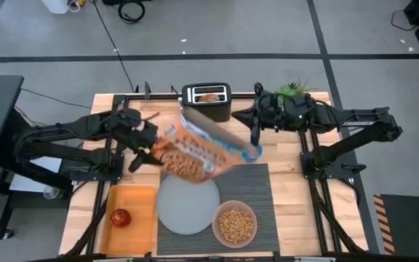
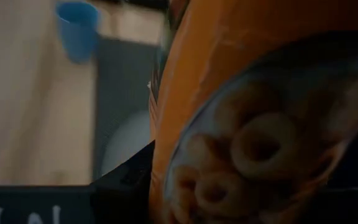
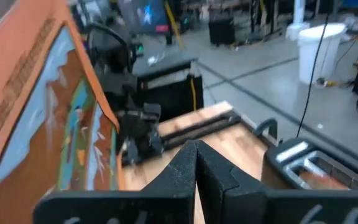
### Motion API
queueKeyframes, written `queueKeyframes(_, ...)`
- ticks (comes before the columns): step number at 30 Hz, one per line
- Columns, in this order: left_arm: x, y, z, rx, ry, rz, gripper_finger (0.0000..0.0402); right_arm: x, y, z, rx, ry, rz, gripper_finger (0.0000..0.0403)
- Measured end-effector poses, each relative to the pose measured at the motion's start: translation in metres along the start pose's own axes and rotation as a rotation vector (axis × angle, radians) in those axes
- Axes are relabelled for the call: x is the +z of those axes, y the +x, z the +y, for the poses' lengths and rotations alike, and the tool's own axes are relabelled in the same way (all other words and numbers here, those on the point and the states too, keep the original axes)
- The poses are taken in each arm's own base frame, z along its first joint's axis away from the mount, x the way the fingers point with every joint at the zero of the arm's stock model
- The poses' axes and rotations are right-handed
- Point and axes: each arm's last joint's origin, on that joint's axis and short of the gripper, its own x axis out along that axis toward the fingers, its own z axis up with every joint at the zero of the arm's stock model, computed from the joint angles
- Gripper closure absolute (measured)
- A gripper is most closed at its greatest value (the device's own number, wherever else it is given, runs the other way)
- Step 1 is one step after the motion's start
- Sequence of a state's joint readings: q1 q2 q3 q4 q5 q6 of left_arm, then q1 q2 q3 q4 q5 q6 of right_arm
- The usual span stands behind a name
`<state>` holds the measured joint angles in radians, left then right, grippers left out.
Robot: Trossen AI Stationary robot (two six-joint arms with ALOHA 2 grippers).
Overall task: Arrange a breakfast setting
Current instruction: Pour the cereal from the cereal box into the orange bowl
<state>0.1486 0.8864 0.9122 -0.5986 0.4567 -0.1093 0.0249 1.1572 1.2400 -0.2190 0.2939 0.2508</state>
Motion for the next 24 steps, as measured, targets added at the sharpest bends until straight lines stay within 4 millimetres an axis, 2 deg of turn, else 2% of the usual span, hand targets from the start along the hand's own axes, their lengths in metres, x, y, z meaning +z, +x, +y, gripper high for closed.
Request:
queueKeyframes(7, -0.013, -0.008, 0.011, 0.123, -0.038, -0.151, 0.0226, 0.028, -0.001, -0.018, -0.087, -0.082, -0.246, 0.0388)
queueKeyframes(12, -0.017, -0.007, 0.014, 0.161, -0.095, -0.214, 0.0226, 0.05, -0.022, -0.035, -0.112, -0.078, -0.374, 0.0364)
queueKeyframes(16, -0.014, -0.007, 0.015, 0.169, -0.109, -0.282, 0.0226, 0.06, -0.039, -0.04, -0.002, -0.103, -0.366, 0.0317)
queueKeyframes(20, -0.004, -0.01, 0.014, 0.188, -0.093, -0.392, 0.0226, 0.058, -0.041, -0.037, 0.126, -0.129, -0.328, 0.0259)
queueKeyframes(24, 0.002, -0.014, 0.014, 0.215, -0.088, -0.469, 0.0226, 0.061, -0.043, -0.034, 0.188, -0.137, -0.36, 0.0201)
